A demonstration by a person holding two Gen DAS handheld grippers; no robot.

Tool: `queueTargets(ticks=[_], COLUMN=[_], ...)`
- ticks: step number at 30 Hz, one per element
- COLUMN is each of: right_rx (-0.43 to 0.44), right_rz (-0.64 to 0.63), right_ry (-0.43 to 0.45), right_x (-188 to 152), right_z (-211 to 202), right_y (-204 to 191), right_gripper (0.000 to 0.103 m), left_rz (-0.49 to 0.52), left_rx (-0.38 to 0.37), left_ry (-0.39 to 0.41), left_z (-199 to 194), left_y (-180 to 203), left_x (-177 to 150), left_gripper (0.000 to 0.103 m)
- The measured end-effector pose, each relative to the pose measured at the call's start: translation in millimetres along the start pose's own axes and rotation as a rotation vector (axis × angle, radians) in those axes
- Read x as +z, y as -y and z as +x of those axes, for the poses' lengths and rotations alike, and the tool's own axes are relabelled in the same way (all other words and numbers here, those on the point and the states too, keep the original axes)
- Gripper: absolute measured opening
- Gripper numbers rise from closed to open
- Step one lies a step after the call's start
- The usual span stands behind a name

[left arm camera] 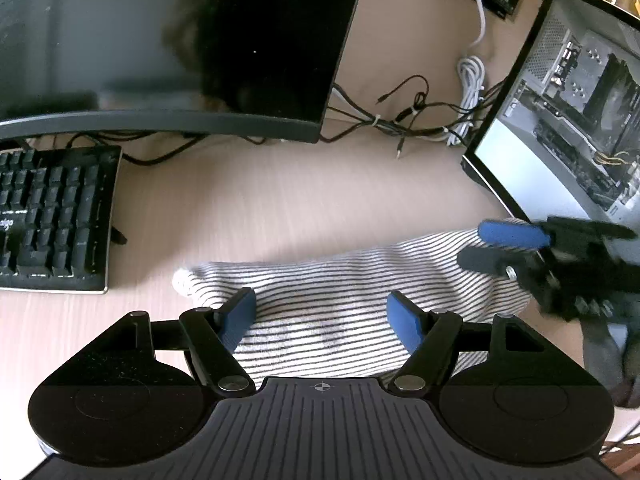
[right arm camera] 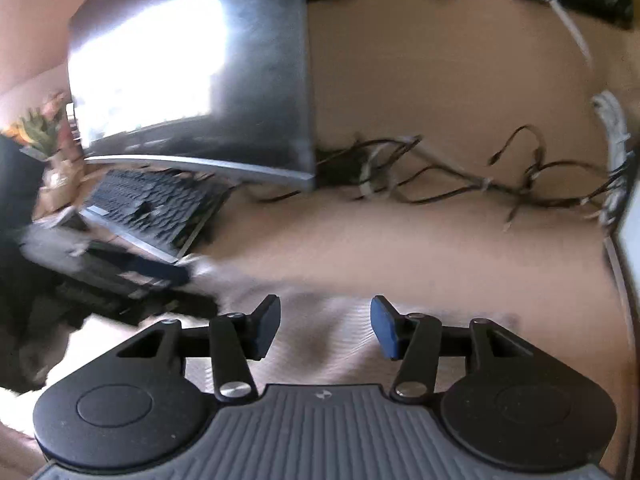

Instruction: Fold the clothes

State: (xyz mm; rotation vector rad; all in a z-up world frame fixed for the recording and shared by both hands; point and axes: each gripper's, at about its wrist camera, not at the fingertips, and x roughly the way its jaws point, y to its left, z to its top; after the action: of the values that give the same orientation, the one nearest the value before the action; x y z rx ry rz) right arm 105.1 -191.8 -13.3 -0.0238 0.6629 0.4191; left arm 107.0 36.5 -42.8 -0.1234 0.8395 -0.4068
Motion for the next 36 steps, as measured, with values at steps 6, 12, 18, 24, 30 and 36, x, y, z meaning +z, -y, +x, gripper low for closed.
queueTargets(ticks=[6,12,18,24,30,36], right_rx=[-0.034,-0.027,-0.029,-0.019,-0.020,-0.213], right_rz=[0.023,-0.005,-0.004,-0.012,0.015,0.154], right_ry=[-0.065,-0.095,-0.094,-0.091,-0.085,-0.026], right_x=[-8,-22,-25,-26,-13,0], right_z=[23,21,20,16,7,-8], right_y=[10,5,3,4,8,49], right_gripper=[0.051,0.051,0.051,0.051,0.051,0.052], left_rz=[0.003,-0.046,0.019,-0.048,-0.038,-0.044], left_rx=[0.003,-0.005,-0.031,-0.033,-0.044,-0.050], left_ry=[-0.003,0.040,0.117,-0.049,-0.049,-0.043], left_z=[0,-14,-28,11,9,5], left_y=[0,-1,12,1,-2,1], left_x=[-2,10,27,-2,-3,-6], left_gripper=[0.078,0.074,0.074,0.073,0.073,0.074])
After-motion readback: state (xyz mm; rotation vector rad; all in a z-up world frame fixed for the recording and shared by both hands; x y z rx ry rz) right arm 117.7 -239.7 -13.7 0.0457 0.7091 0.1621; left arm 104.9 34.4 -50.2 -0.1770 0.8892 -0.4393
